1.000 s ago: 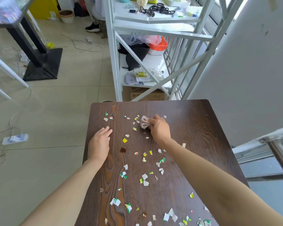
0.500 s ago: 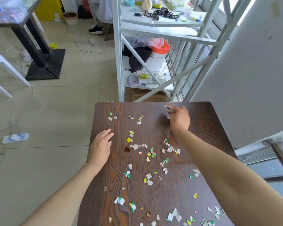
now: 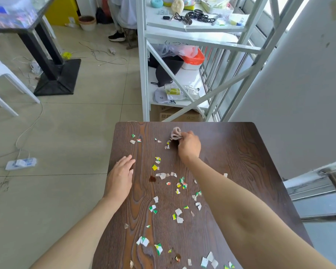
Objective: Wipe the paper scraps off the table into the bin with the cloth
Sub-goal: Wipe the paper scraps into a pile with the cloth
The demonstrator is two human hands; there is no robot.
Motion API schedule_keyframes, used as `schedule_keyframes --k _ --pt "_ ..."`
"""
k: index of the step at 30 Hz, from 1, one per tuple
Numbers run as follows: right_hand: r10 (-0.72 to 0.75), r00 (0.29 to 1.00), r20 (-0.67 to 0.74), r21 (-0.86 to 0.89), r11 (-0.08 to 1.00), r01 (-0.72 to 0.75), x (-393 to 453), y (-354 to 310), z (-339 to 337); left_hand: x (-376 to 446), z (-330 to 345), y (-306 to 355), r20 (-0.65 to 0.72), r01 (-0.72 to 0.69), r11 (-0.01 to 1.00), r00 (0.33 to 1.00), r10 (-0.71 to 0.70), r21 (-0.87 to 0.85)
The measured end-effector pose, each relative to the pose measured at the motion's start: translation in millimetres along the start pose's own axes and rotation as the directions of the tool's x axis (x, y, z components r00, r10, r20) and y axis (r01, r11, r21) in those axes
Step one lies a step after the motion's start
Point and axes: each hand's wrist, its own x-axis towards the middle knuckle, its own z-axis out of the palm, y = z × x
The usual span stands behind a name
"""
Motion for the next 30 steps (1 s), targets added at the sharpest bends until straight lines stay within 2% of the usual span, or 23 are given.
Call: schedule_keyframes --k 4,9,13,15,17,19,21,24,28,30 --pt "-0.266 0.960 0.083 -0.028 0.963 0.269 -19.9 -21.7 12.7 0.7 0.0 -0.2 -0.001 -0.007 1.000 1.000 0.007 0.014" --pt "-0.570 0.794 0.209 -0.005 0.812 0.584 -65.5 -12.7 12.5 -0.5 -1.8 -2.2 0.030 -0.016 1.000 0.999 0.016 0.006" --pt "-0.690 0.658 0.302 0.048 0.700 0.712 -91.5 0.3 5.6 -0.5 -5.4 -4.1 0.050 -0.032 0.999 0.998 0.032 -0.007" --pt "-0.698 0.624 0.351 0.082 0.686 0.722 -95.3 3.0 0.2 -1.0 -7.5 -2.9 0.066 -0.030 0.999 0.997 0.031 -0.013" --pt "-0.667 0.671 0.324 0.112 0.732 0.672 -93.1 2.1 -4.5 -3.5 -9.1 -2.2 0.083 -0.037 0.999 0.996 0.038 -0.016" --pt "-0.588 0.770 0.246 0.133 0.808 0.574 -83.5 -5.1 -9.4 -7.1 -10.4 -3.9 0.080 -0.033 0.999 0.996 0.034 -0.015" --pt "-0.488 0.858 0.160 0.127 0.872 0.473 -68.2 -17.3 -11.4 -11.7 -11.5 -7.2 0.058 -0.014 1.000 0.998 0.014 -0.004" --pt "-0.308 0.945 0.108 0.166 0.943 0.288 -42.9 -41.7 -5.0 -18.8 -12.1 -12.5 0.005 0.065 0.998 0.998 -0.065 0.023" --pt "-0.054 0.988 0.143 0.294 0.956 0.010 -9.3 -78.2 25.8 -24.2 -9.5 -16.0 -0.018 0.104 0.994 0.994 -0.104 0.022" --pt "-0.015 0.987 0.158 0.287 0.957 -0.031 0.1 -94.8 41.0 -22.4 -8.6 -18.5 -0.014 0.091 0.996 0.996 -0.091 0.020"
